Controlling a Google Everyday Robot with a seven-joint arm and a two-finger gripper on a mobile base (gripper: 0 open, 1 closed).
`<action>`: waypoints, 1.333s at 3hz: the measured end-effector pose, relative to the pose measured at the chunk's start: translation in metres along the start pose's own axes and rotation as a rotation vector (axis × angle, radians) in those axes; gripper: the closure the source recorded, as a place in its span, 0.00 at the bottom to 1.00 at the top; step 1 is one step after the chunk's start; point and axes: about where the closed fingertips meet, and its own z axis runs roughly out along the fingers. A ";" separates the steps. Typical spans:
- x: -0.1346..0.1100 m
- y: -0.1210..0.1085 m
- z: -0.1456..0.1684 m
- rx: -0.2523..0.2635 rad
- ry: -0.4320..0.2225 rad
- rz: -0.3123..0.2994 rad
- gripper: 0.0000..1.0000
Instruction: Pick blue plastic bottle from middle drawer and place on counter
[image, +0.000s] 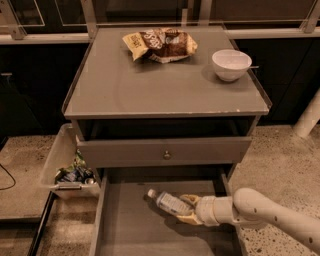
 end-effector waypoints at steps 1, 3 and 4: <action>-0.025 -0.002 -0.025 -0.054 0.000 -0.025 1.00; -0.059 -0.011 -0.057 -0.102 -0.006 -0.067 1.00; -0.082 0.002 -0.079 -0.096 -0.021 -0.115 1.00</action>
Offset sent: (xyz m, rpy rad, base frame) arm 0.0300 -0.0348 0.1337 0.0073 -0.0244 0.1596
